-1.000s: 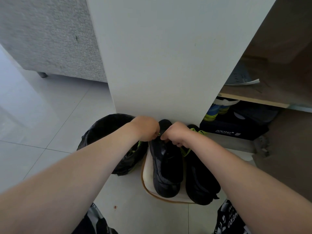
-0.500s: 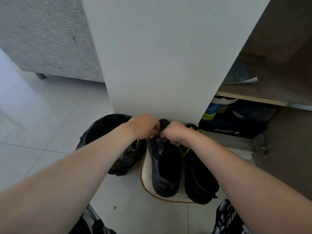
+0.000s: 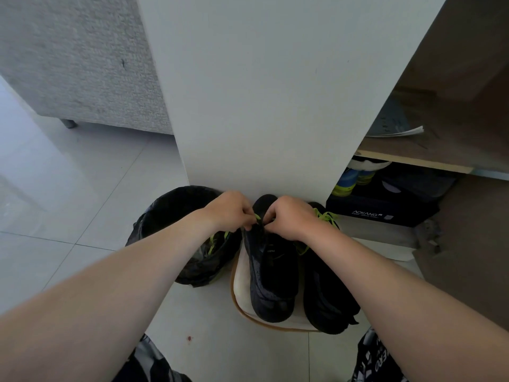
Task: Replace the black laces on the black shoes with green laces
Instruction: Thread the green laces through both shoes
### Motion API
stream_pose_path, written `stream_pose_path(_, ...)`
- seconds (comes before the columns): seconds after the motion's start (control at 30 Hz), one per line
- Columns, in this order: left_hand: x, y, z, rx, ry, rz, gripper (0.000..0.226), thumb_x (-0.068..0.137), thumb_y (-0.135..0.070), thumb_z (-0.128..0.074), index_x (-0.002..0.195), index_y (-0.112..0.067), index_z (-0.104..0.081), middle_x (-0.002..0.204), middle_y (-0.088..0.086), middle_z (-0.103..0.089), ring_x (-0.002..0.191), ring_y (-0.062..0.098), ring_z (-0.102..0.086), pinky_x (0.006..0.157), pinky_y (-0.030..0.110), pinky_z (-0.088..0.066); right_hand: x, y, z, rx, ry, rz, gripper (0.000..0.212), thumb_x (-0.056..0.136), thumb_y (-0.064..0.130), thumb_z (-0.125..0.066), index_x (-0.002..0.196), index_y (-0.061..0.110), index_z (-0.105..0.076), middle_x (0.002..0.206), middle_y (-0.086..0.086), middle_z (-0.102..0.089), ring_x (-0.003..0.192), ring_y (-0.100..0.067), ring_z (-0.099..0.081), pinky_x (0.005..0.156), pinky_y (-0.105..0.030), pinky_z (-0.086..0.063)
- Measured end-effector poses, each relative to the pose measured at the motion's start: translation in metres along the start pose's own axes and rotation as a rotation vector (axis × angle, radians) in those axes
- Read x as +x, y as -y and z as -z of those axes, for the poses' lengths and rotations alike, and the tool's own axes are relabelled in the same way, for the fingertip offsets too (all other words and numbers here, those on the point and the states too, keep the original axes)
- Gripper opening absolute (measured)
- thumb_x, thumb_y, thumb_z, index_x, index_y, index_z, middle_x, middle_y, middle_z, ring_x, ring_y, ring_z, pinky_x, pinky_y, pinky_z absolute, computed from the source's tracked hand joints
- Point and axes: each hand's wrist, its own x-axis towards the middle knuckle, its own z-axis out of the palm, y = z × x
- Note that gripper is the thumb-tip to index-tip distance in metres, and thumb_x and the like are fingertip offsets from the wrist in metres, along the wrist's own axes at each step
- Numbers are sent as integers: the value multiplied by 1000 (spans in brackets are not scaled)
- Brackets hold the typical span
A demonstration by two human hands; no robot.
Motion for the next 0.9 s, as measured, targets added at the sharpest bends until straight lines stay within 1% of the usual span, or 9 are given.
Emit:
stream_pose_path(0.1,0,2,-3,-18,26,26,20,92,-27,-64,78,-22,-76,62,-15,-70,46,4,-61,59,20,-49,1,-1,-1,38,23,-3,17,77,36,-76,94,38,-79,96,12,-75,91,-16,-68,70,-26,-49)
stream_pose_path(0.23,-1,1,-2,-23,36,15,18,91,-26,-65,77,-24,-75,69,-12,-73,47,6,-60,56,18,-48,0,-2,-2,95,42,-7,17,77,35,-77,94,36,-80,96,11,-75,92,-15,-68,78,-29,-56)
stream_pose_path(0.3,-1,-1,-4,-14,27,13,20,90,-24,-67,72,-24,-74,63,-11,-70,44,6,-57,51,15,-46,0,-1,-2,125,44,-4,16,77,34,-77,93,35,-80,95,10,-76,91,-14,-68,80,-31,-57)
stream_pose_path(0.4,2,-6,-8,15,34,35,17,91,-22,-66,76,-20,-75,68,-7,-73,43,4,-57,53,16,-45,-1,-1,-3,134,51,-9,14,78,32,-77,91,35,-81,93,9,-76,90,-14,-68,79,-33,-57)
stream_pose_path(0.47,3,-7,-7,38,82,61,15,93,-23,-64,85,-15,-75,76,-2,-76,46,4,-61,54,17,-44,-1,-2,-4,164,61,-16,14,79,31,-76,91,35,-81,92,10,-76,90,-13,-68,80,-33,-57)
stream_pose_path(0.53,3,-7,-2,32,133,85,16,92,-22,-64,87,-12,-75,78,-1,-76,50,3,-64,51,15,-41,-1,-2,-4,186,66,-16,14,80,30,-76,92,34,-81,93,11,-76,91,-13,-68,81,-33,-57)
stream_pose_path(0.67,4,-3,-5,-52,83,68,6,85,-20,-72,81,-18,-75,73,-4,-74,50,5,-61,54,15,-45,-2,0,-3,171,64,-15,16,80,26,-75,93,32,-81,96,9,-76,91,-14,-68,81,-32,-56)
stream_pose_path(0.77,5,-2,-9,-87,25,38,5,83,-21,-76,79,-22,-75,73,-4,-74,50,5,-60,56,17,-47,-2,-3,-4,133,58,-13,15,80,28,-74,92,33,-81,93,10,-76,89,-14,-68,76,-28,-54)
stream_pose_path(0.9,5,2,1,-35,133,4,8,89,-25,-68,89,-21,-75,80,-4,-75,57,3,-63,55,16,-45,0,-5,-1,95,25,5,8,81,35,-71,84,35,-78,91,12,-75,88,-14,-68,72,-29,-54)
